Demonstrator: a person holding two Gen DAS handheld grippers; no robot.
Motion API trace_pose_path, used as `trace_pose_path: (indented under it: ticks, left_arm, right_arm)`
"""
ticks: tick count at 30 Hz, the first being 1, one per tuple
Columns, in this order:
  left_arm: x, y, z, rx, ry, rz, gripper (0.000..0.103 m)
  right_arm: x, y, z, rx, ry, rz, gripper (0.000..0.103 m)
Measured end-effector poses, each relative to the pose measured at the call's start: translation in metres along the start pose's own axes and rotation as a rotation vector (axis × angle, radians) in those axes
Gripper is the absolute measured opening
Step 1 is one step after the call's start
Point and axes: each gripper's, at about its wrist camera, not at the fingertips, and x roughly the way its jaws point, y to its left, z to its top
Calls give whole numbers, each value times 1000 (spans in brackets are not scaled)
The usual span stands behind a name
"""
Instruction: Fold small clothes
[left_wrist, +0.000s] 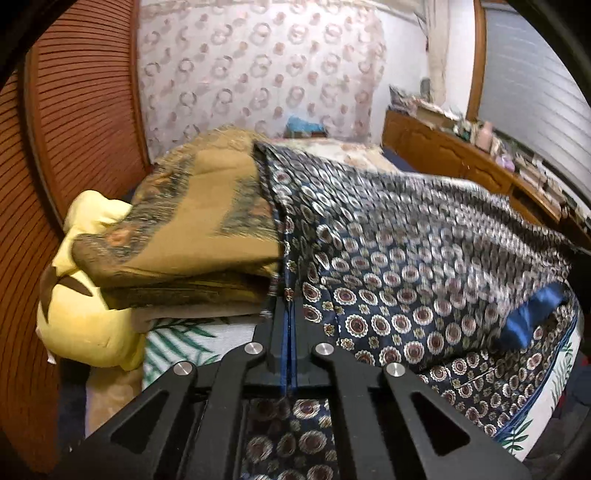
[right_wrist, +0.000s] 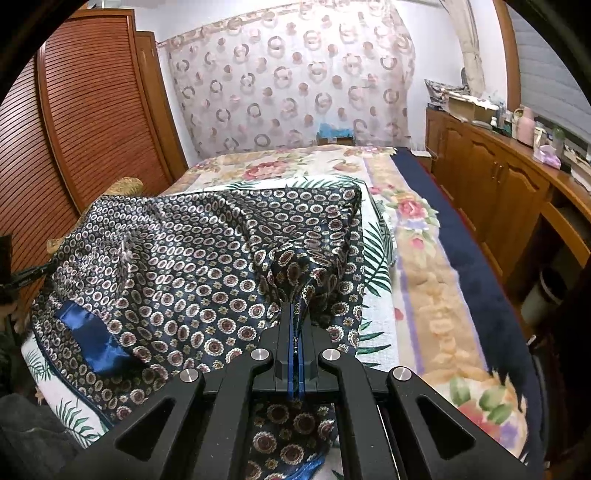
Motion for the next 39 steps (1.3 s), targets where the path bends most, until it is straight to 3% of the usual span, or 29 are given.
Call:
trace_pose_path:
  ticks: [8,17,19,23,25,27,31,39]
  left_arm:
    - [-38,16,-15,-37,-12,-11,1]
    - [-37,18,-22,-20,10,21,1]
    - [-36,16,-22,-10,12,-1,2]
    - [-48,9,-22,12,-40,-19,42]
    - [-52,7,-21,13,-55,-36,46]
    - [-55,5,-21,19,-59,-36,57]
    - [-53,2,-24,24,-59,-25,61]
    - [-47,0,-36,1,-46,6,61]
  right_arm:
    - [-21,5,-10,-12,17,8,1]
    - [-30,10,-22,-53,53,-40,1]
    - [-31,16,-18,-87,40,-47,1]
    - [-39,34,-11,-129,-9,-82,13]
    - [-44,42,-5,-151,-36,-89,29]
    - [-47,52,-2,-175,-61,-93,52]
    - [-49,69,0,-195,-101,-65,63]
    - [-3,111,-10,-257,-45,49,64]
